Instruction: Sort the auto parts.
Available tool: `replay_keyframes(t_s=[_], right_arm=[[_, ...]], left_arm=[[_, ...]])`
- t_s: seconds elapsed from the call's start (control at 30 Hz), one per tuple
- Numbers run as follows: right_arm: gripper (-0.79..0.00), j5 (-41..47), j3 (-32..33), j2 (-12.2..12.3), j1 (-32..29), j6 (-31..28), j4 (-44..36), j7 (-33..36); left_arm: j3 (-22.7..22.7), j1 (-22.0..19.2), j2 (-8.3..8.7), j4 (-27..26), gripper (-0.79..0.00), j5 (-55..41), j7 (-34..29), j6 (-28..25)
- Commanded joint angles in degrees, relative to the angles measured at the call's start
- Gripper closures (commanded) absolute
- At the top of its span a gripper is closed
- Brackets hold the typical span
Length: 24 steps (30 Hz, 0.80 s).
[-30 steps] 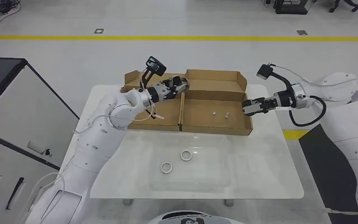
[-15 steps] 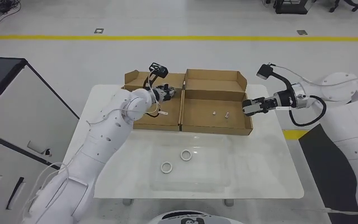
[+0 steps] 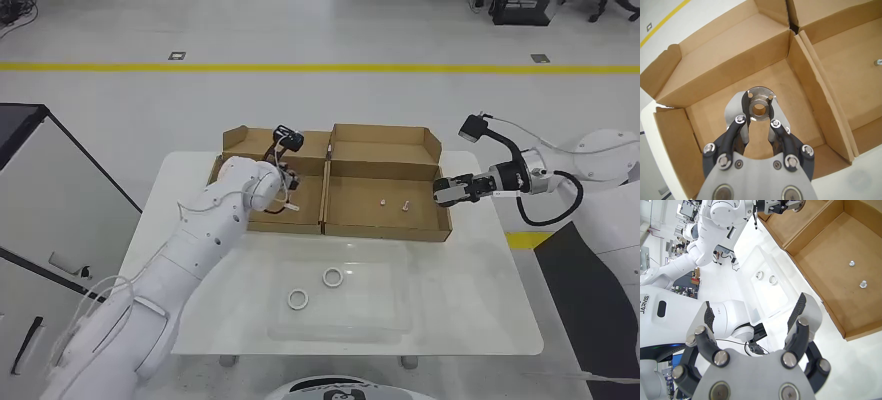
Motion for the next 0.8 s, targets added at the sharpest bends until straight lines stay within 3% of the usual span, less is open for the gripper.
replay_keyframes(t_s=[0.0, 0.73, 0.77], right_arm=[[-0.785, 0.0, 0.0, 0.0, 0.0, 0.0, 0.0, 0.0], [-0.785, 0.0, 0.0, 0.0, 0.0, 0.0, 0.0, 0.0], [-0.785, 0.0, 0.0, 0.0, 0.0, 0.0, 0.0, 0.0]], left_arm=[[0.8, -0.3, -0.38, 0.9, 0.0, 1.0, -0.4, 0.3], [6.4, -2.8, -4.68, 9.9, 0.0, 2.4, -1.6, -1.3], [6.4, -2.9, -4.82, 10.1, -0.163, 2.4, -1.6, -1.3]])
